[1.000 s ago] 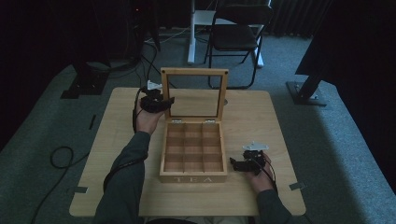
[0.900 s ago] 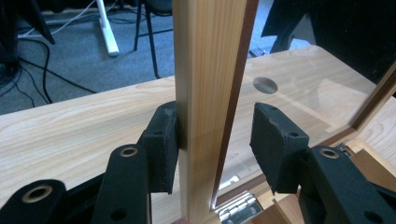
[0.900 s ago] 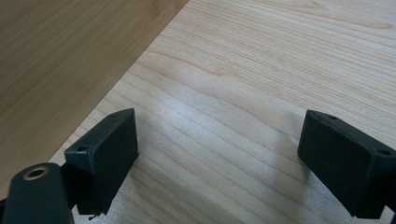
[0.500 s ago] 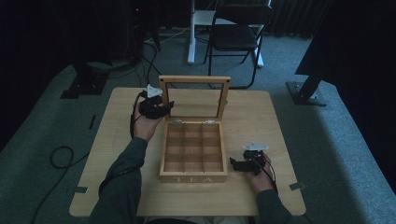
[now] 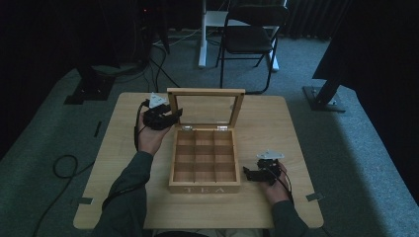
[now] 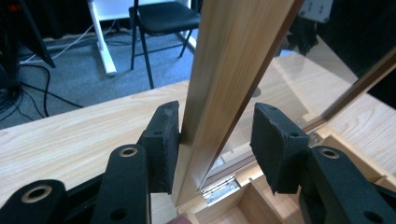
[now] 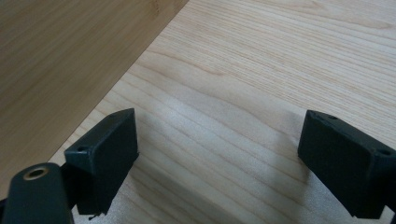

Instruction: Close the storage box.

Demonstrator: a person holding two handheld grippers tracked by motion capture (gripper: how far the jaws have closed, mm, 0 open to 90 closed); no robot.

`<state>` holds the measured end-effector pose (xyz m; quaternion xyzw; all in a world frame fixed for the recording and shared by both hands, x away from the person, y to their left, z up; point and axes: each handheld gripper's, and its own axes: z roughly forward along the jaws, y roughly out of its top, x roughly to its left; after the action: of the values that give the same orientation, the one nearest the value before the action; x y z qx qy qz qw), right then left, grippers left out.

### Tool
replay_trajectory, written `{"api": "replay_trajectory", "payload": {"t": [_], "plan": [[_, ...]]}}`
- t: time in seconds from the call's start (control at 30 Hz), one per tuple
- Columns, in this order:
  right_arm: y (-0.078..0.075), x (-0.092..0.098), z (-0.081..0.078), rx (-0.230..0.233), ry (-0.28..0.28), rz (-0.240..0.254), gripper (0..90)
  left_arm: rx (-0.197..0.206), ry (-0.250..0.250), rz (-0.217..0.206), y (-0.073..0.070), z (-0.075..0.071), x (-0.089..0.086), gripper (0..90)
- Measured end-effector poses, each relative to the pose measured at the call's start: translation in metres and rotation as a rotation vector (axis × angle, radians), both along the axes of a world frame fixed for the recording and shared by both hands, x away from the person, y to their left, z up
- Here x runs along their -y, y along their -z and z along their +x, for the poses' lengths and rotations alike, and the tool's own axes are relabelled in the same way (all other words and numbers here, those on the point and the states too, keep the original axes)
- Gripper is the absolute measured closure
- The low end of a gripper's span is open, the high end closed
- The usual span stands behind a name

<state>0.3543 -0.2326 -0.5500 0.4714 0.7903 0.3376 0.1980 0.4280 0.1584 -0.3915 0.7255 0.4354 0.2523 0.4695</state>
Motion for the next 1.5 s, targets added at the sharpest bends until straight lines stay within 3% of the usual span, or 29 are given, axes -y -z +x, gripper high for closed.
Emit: {"api": "replay_trajectory", "payload": {"t": [0.13,0.27,0.4,0.77,1.13,1.5], "plan": [[0.0,0.0,0.0,0.001,-0.001,-0.001,11.6,0.019,0.003,0.022,-0.002,-0.007,0.0,55.8],[0.0,0.0,0.0,0.002,0.0,0.0,11.6,0.026,0.001,0.017,-0.003,-0.012,-0.001,57.4],[0.0,0.0,0.0,0.002,0.0,0.0,11.6,0.043,0.008,-0.023,-0.007,-0.021,-0.007,62.0],[0.0,0.0,0.0,0.001,0.001,0.001,11.6,0.052,0.014,-0.002,-0.009,-0.038,-0.006,61.6],[0.0,0.0,0.0,0.002,0.002,0.0,11.6,0.067,0.027,-0.045,-0.013,-0.057,-0.008,58.5],[0.0,0.0,0.0,0.004,0.001,-0.001,11.6,0.031,0.022,-0.079,-0.01,-0.069,-0.009,57.2]]}}
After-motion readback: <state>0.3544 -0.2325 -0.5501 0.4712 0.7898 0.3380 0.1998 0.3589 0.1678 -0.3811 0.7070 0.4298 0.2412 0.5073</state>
